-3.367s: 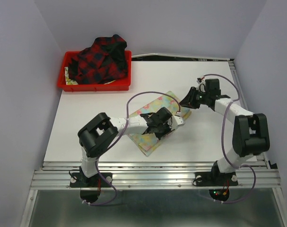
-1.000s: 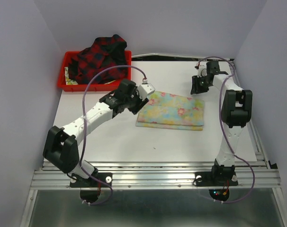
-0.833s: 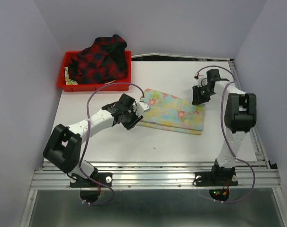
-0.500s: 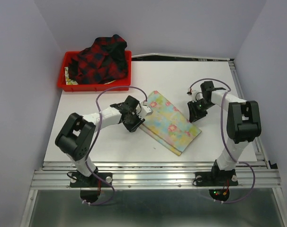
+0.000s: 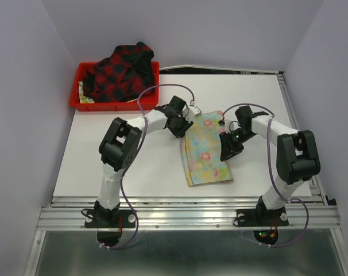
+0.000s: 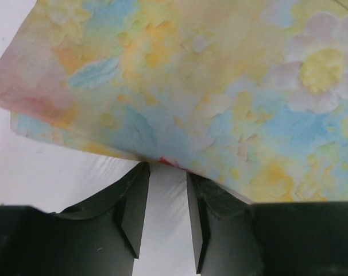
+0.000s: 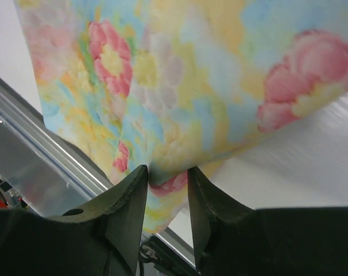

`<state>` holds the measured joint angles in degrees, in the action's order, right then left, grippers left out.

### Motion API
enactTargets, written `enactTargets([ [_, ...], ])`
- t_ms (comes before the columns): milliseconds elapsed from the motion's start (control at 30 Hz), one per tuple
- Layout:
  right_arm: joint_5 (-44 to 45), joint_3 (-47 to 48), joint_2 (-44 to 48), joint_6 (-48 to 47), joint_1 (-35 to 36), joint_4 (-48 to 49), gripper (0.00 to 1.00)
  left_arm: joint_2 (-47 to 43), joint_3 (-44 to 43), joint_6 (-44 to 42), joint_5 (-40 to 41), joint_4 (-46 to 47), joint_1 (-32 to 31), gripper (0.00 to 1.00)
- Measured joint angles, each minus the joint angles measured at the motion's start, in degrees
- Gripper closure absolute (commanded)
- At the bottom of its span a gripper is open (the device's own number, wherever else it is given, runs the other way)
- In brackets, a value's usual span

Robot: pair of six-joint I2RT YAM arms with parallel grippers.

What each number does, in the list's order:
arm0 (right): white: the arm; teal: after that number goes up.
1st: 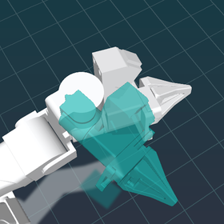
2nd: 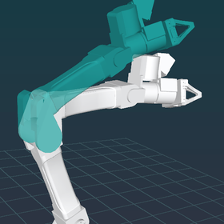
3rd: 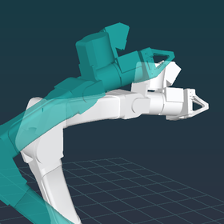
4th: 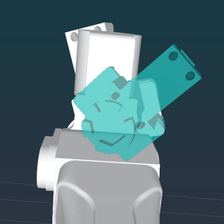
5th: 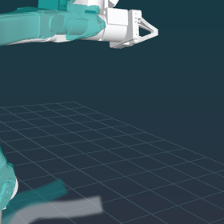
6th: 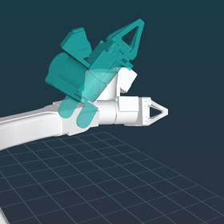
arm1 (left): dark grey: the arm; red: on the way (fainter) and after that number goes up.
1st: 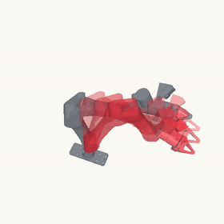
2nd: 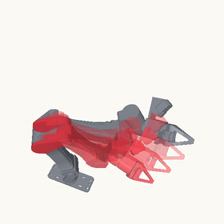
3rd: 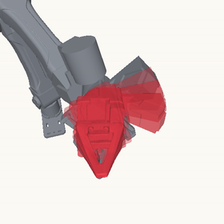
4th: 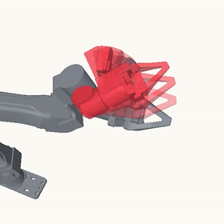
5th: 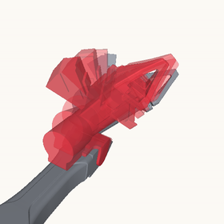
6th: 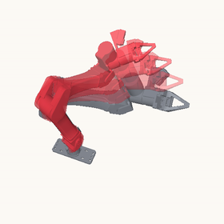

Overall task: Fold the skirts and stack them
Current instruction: Fold the skirt

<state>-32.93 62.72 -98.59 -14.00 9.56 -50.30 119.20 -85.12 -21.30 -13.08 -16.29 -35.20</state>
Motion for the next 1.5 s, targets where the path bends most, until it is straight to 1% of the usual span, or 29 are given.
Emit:
enactTargets([
  [33,-0.6,-0.2,0.3,0.6,1.0,0.1,0.61,0.5,-1.0,0.0,0.1,-0.1,0.0,0.46],
  [100,-1.4,-0.2,0.9,1.4,3.0,0.4,0.64,0.6,-1.2,-0.2,0.4,0.1,0.2,0.39],
  [133,-1.5,-0.2,1.1,1.5,3.5,0.4,0.63,0.2,-0.7,-0.3,0.6,0.5,0.6,0.34],
  [167,-1.6,-0.2,1.6,1.5,4.0,0.2,0.62,-0.4,0.1,-0.3,0.8,1.0,0.7,0.31],
  [233,-1.2,0.4,2.8,1.2,3.8,-0.4,0.57,-4.6,5.0,-0.7,1.4,2.4,1.4,0.13],
  [267,-1.1,1.0,3.7,1.1,3.5,-0.5,0.57,-7.4,7.7,-1.2,1.7,3.1,1.7,0.02],
  [300,-1.1,1.7,4.7,1.1,3.2,-0.7,0.56,-10.3,10.8,-1.3,2.1,3.9,2.1,0.02],
  [333,-1.2,3.1,6.4,0.9,2.9,-0.7,0.55,-17.1,15.7,-2.0,3.0,4.0,2.6,0.02],
  [367,-1.3,4.7,7.9,0.8,2.8,-0.6,0.55,-20.3,17.6,-2.3,3.5,4.2,2.8,0.02],
  [400,-1.7,6.1,9.0,0.7,2.6,-0.4,0.55,-27.4,21.0,-2.7,4.8,5.5,3.3,0.02],
  [533,-4.9,12.0,9.8,-0.4,2.4,2.2,0.60,-44.6,25.4,-5.1,6.2,10.3,3.2,0.01],
  [600,-6.5,12.8,8.2,-0.9,2.7,3.5,0.61,-49.4,27.1,-10.2,3.9,10.9,3.0,0.01],
  [633,-7.4,13.1,5.4,-1.0,3.1,4.7,0.61,-52.3,29.2,-13.8,2.9,11.0,2.6,0.01],
  [733,-9.0,12.9,-1.4,-0.6,4.5,6.7,0.62,-58.2,37.7,-22.4,2.8,12.2,0.0,0.02],
  [767,-9.3,12.6,-3.0,-0.3,5.0,7.6,0.62,-60.0,42.6,-25.8,3.5,12.4,-1.5,0.02],
  [833,-9.8,10.7,-5.8,0.8,7.0,10.0,0.62,-61.6,50.4,-32.1,4.9,13.1,-4.4,0.02],
  [900,-10.5,9.0,-6.5,2.1,9.3,11.5,0.62,-62.8,57.6,-36.8,6.1,14.7,-7.0,0.02],
  [1033,-12.3,8.5,-6.5,4.9,12.7,15.6,0.62,-64.8,66.2,-42.4,8.2,18.9,-11.8,0.02],
  [1167,-12.8,7.5,-6.4,6.4,14.7,20.2,0.63,-63.8,69.8,-44.8,8.8,29.3,-17.1,0.01],
  [1233,-12.8,6.4,-7.0,6.7,14.9,21.7,0.64,-61.8,70.7,-45.8,8.7,33.5,-20.2,0.01],
  [1367,-12.4,5.7,-11.7,7.9,15.2,24.1,0.65,-56.4,73.1,-49.2,7.8,41.4,-25.5,0.02],
  [1500,-14.1,5.6,-15.5,11.1,14.9,26.7,0.67,-52.5,73.2,-51.9,7.1,47.0,-28.6,0.02],
])
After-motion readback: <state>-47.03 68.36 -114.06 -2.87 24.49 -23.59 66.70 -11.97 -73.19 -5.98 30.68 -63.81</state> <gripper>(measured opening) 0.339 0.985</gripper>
